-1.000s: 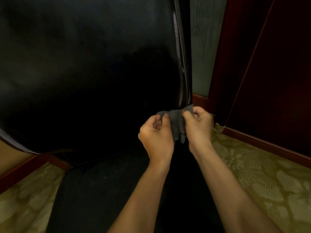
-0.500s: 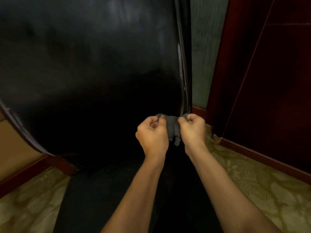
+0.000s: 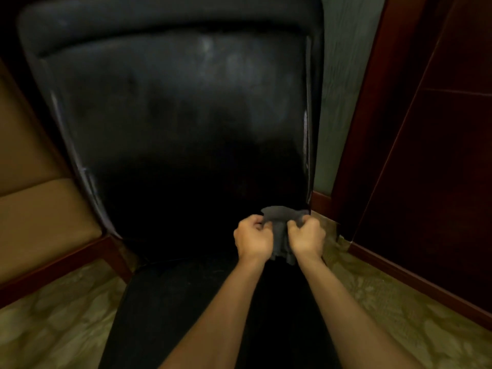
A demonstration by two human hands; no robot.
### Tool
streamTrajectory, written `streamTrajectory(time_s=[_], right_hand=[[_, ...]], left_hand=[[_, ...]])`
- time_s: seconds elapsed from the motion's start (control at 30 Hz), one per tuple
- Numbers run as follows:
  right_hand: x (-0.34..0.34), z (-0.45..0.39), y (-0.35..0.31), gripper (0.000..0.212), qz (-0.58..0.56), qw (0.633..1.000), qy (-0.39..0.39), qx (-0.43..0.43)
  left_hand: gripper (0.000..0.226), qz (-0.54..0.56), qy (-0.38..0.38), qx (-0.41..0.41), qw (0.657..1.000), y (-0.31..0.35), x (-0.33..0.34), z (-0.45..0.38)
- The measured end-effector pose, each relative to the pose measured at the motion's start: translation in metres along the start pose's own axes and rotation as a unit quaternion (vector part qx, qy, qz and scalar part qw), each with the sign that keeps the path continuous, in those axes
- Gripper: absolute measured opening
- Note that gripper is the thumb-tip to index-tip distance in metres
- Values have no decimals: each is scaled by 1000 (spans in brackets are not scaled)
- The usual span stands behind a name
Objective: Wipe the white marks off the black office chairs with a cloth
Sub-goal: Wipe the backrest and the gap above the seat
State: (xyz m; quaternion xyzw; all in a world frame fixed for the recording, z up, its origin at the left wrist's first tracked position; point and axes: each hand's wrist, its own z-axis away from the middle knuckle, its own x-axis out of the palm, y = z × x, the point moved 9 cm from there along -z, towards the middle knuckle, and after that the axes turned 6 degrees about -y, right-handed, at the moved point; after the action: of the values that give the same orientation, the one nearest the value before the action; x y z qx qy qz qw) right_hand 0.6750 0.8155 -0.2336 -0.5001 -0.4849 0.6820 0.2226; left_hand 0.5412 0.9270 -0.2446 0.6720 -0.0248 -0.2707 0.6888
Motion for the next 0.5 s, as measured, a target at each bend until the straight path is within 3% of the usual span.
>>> streamTrajectory(time_s=[0.13, 0.27, 0.37, 0.43, 0.5], right_hand=[[-15, -3, -35, 12, -51, 997, 0, -58], [-27, 6, -89, 16, -190, 973, -40, -128], [-1, 31, -91, 9, -295, 935, -172, -98], [28, 59, -73, 11, -253, 924, -281, -53], [50, 82, -55, 17, -198, 921, -332, -43]], left_hand=[[18, 97, 21, 0, 995, 12, -17, -6], [15, 219, 12, 58, 974, 50, -43, -2], [10, 231, 51, 72, 969, 46, -80, 18], [17, 208, 93, 48, 973, 24, -104, 35], [23, 163, 118, 28, 979, 2, -127, 53]])
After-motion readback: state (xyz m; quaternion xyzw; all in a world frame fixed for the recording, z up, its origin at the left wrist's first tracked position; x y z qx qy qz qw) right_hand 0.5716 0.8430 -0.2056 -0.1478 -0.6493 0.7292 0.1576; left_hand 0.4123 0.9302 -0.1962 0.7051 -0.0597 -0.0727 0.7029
